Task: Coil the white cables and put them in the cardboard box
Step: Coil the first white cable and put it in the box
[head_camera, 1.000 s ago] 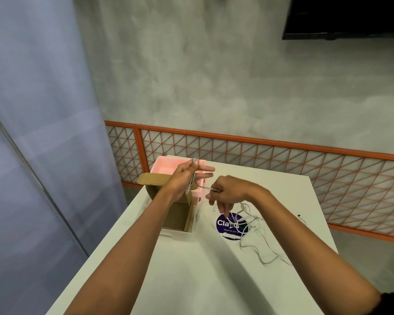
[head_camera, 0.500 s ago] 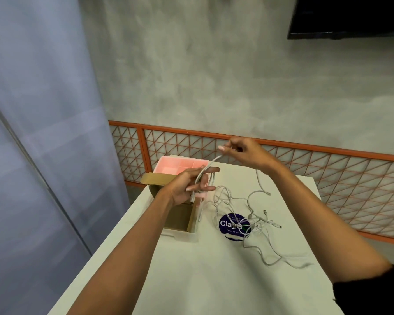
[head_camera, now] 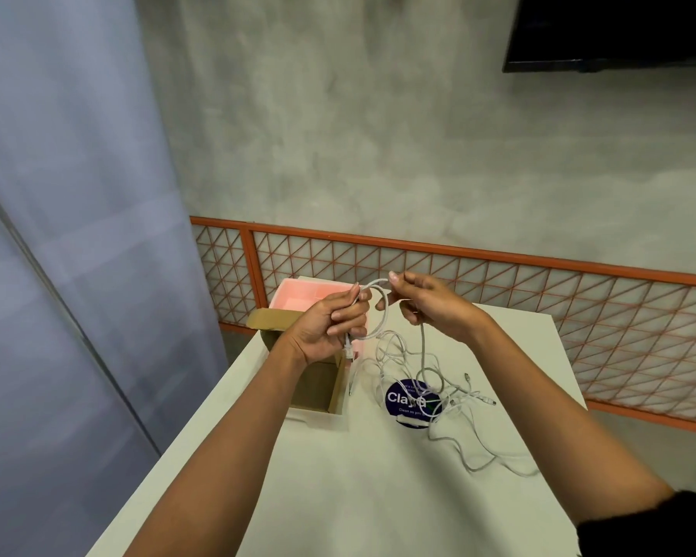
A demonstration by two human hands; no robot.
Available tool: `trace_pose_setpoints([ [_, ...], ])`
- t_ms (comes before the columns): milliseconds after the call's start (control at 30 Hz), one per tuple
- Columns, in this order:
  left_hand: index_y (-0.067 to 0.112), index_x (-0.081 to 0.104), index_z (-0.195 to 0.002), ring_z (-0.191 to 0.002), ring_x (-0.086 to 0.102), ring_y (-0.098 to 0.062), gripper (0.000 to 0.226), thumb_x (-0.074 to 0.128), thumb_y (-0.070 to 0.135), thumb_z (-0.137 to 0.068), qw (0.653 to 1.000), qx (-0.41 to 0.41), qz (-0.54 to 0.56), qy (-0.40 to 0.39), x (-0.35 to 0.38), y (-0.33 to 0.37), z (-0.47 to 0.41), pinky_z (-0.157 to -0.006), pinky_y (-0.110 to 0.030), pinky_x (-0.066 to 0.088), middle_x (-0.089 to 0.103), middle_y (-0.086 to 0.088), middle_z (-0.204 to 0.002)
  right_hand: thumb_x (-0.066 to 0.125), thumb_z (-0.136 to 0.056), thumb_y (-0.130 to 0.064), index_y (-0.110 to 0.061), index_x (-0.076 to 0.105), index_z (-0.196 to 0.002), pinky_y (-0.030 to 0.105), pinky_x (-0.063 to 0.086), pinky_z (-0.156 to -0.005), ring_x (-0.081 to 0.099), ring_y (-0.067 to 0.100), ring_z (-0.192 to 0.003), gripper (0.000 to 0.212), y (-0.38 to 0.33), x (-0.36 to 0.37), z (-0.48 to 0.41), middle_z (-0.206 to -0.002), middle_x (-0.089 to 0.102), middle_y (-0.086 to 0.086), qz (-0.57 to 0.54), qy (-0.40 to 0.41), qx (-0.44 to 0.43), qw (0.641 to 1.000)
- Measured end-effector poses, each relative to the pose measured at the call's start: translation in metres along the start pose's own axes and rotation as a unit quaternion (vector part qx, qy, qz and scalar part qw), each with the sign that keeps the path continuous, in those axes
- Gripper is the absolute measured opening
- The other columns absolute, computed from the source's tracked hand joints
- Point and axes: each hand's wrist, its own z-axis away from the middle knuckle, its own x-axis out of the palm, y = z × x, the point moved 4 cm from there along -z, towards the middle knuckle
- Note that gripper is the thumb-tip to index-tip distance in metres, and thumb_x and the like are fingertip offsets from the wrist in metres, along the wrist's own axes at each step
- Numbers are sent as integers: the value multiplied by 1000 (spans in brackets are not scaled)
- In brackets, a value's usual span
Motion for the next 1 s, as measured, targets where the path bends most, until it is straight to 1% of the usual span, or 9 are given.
trace_pose_setpoints([
  [167, 12, 56, -83, -44, 40, -5, 17, 69, 23, -83, 1000, -10, -8, 14, -2, -3, -1, -58, -21, 45, 44, 7, -54, 38, -101, -36, -15, 53, -96, 21, 15, -47, 21, 7, -49, 25, 7, 9, -1, -72, 51, -2, -112, -70, 15, 991],
  [267, 12, 57, -79, -46, 38, -6, 21, 72, 26, -79, 999, -13, -7, 31, -3, -3, 0, -57, -21, 44, 40, 6, -53, 39, -100, -38, -19, 45, -94, 21, 15, -48, 17, 8, -52, 21, 8, 10, -2, -66, 48, -5, -113, -80, 25, 990],
  [433, 12, 59, -77, -40, 22, -4, 17, 68, 25, -82, 999, -7, 25, 36, -6, -2, 1, -45, -17, 31, 38, 10, -47, 43, -99, -37, -21, 44, -80, 17, 22, -45, 24, 7, -50, 25, 7, 6, -3, -73, 51, 1, -26, -41, -4, 999],
  [533, 9, 51, -85, -39, 14, -5, 17, 48, 24, -92, 996, 31, 13, 87, -7, 0, 1, -40, -15, 22, 36, 11, -43, 48, -99, -28, -16, 52, -88, 17, 27, -45, 31, 8, -49, 17, 1, 1, -4, -85, 65, 5, 36, -11, -42, 998],
  [667, 1, 57, -108, -32, 28, -2, 32, 36, 21, -98, 992, 64, 9, 107, -7, 4, 2, -42, -15, 21, 38, 8, -45, 53, -96, -14, -9, 59, -94, 16, 39, -50, 45, 6, -55, 8, -4, -9, -4, -85, 65, 3, 58, 1, -68, 996],
  [767, 1, 62, -117, -33, 37, -3, 36, 51, 23, -92, 992, 85, 38, 81, -4, 10, 1, -45, -13, 34, 44, 5, -46, 45, -100, -20, -11, 60, -91, 18, 46, -66, 54, 9, -66, 19, 12, -12, -2, -79, 62, 1, 83, 33, -54, 995],
  [867, 1, 61, -122, -48, 57, -1, 50, 73, 24, -80, 991, 106, 50, 71, -3, 17, 0, -58, -16, 52, 59, 6, -57, 31, -104, -24, -10, 57, -92, 21, 45, -71, 60, 14, -71, 32, 44, 0, 2, -75, 62, 3, 163, -6, 12, 987],
  [933, 0, 58, -125, -68, 71, -9, 41, 59, 19, -88, 991, 112, 44, 64, -3, 21, -1, -80, -27, 57, 73, -2, -79, 28, -104, -24, -9, 54, -90, 25, 48, -68, 61, 18, -63, 33, 62, 9, 6, -68, 61, 6, 181, -39, 47, 982],
  [1000, -1, 52, -130, -82, 73, -16, 40, 46, 14, -93, 991, 110, 24, 65, -3, 24, -1, -94, -37, 49, 74, -10, -97, 28, -105, -25, -8, 54, -90, 22, 49, -54, 56, 20, -51, 34, 68, 11, 8, -59, 56, 5, 213, -36, 56, 975],
])
